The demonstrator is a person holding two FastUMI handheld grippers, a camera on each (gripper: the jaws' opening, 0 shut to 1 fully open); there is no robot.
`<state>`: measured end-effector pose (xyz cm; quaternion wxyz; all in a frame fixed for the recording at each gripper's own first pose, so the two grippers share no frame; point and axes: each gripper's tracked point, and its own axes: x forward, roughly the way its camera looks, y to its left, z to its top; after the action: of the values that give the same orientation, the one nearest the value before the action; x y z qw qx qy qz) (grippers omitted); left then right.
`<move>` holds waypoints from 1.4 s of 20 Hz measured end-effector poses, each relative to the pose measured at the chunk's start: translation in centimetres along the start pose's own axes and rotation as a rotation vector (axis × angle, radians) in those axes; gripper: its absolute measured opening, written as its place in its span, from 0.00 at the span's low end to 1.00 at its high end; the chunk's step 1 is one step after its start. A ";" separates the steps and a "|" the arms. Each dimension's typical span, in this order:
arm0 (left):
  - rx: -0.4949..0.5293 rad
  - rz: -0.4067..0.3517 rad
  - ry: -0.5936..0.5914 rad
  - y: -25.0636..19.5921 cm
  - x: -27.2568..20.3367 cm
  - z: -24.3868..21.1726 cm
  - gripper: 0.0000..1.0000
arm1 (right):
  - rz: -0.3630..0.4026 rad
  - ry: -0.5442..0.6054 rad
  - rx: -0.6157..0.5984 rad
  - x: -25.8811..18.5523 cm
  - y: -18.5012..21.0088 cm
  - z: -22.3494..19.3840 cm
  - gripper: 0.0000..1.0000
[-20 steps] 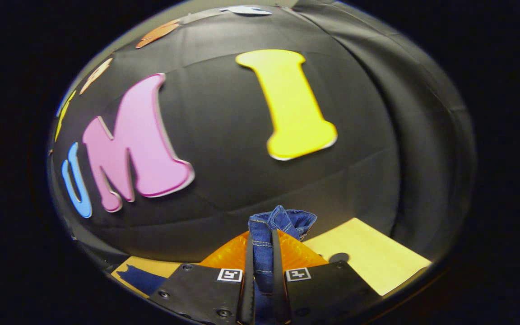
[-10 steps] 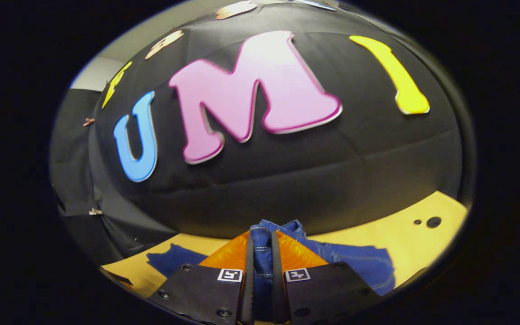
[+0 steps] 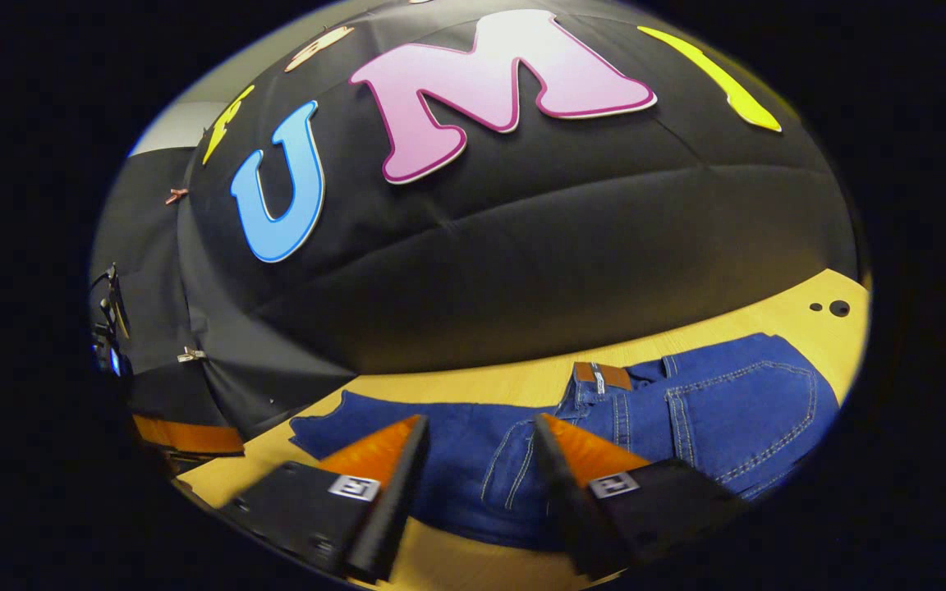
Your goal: Grasp the waist and the cuffs of the jeans and fold them to make the two legs overlap; first hold the waist and fold one-third of the jeans toward the cuffs, then hold the cuffs and fold the remaining one-third in the same direction to finish folding.
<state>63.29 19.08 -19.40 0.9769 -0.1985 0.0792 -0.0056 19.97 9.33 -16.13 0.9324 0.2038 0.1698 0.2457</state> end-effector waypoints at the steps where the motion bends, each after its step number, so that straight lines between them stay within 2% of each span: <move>1: 0.026 0.047 -0.023 2.1 1.1 0.9 0.97 | 0.004 0.009 0.010 -0.6 0.1 0.2 0.82; 2: 0.047 0.098 -0.036 4.3 2.2 1.8 0.97 | -0.013 0.004 0.004 -0.9 -0.3 0.8 0.98; 5: 0.056 0.218 -0.004 10.6 6.2 2.6 0.97 | -0.086 -0.028 -0.032 -2.6 -2.8 2.9 0.97; 7: 0.048 0.254 0.027 13.1 9.1 2.7 0.97 | -0.130 -0.046 -0.053 -3.8 -4.5 3.8 0.97; 11: -0.032 0.260 0.121 14.8 13.4 0.7 0.97 | -0.181 -0.019 -0.077 -4.5 -7.1 3.4 0.97; 12: -0.035 0.280 0.146 15.1 13.3 0.6 0.96 | -0.184 -0.006 -0.070 -4.6 -7.3 3.2 0.97; 13: -0.017 0.274 0.121 15.2 14.2 1.2 0.98 | -0.182 0.004 -0.066 -4.8 -7.4 2.9 0.97; 14: -0.041 0.259 0.161 14.7 14.8 0.3 0.94 | -0.185 0.008 -0.065 -5.0 -7.7 2.6 0.97; 15: -0.023 0.268 0.168 14.6 14.1 0.5 0.91 | -0.187 0.011 -0.066 -5.1 -7.8 2.4 0.97; 16: -0.001 0.267 0.192 14.6 14.5 0.3 0.93 | -0.188 0.019 -0.065 -5.2 -7.9 2.1 0.97; 18: 0.021 0.250 0.226 13.8 14.7 -0.2 0.78 | -0.184 0.047 -0.049 -5.3 -8.0 0.9 0.97; 19: -0.005 0.223 0.224 13.0 15.5 -0.8 0.57 | -0.184 0.067 -0.037 -5.4 -8.1 0.1 0.97; 20: -0.037 0.207 0.215 12.3 15.3 -0.4 0.50 | -0.184 0.082 -0.027 -5.6 -8.2 -0.5 0.97; 21: -0.067 0.190 0.208 12.2 15.4 -0.5 0.34 | -0.185 0.087 -0.021 -5.7 -8.3 -0.7 0.97; 22: -0.094 0.177 0.199 12.1 15.3 -0.4 0.35 | -0.185 0.084 -0.019 -5.8 -8.4 -0.8 1.00; 23: -0.123 0.162 0.192 11.9 15.4 -0.4 0.24 | -0.186 0.081 -0.020 -5.9 -8.4 -0.8 0.98; 24: -0.159 0.145 0.183 11.6 15.3 -0.3 0.22 | -0.188 0.082 -0.023 -5.9 -8.4 -0.8 0.97; 25: -0.205 0.132 0.171 11.4 15.4 -0.3 0.14 | -0.190 0.083 -0.027 -5.9 -8.4 -0.8 0.97; 27: -0.303 0.108 0.159 10.8 15.3 -0.1 0.07 | -0.194 0.082 -0.029 -6.0 -8.7 -0.7 0.97; 28: -0.337 0.099 0.155 10.8 15.2 0.0 0.06 | -0.196 0.083 -0.029 -6.2 -8.9 -0.7 0.97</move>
<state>78.08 28.38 -25.89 0.9199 -0.3542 0.1636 0.0404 18.10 -0.81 -19.52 0.9470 0.1623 0.2237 0.1640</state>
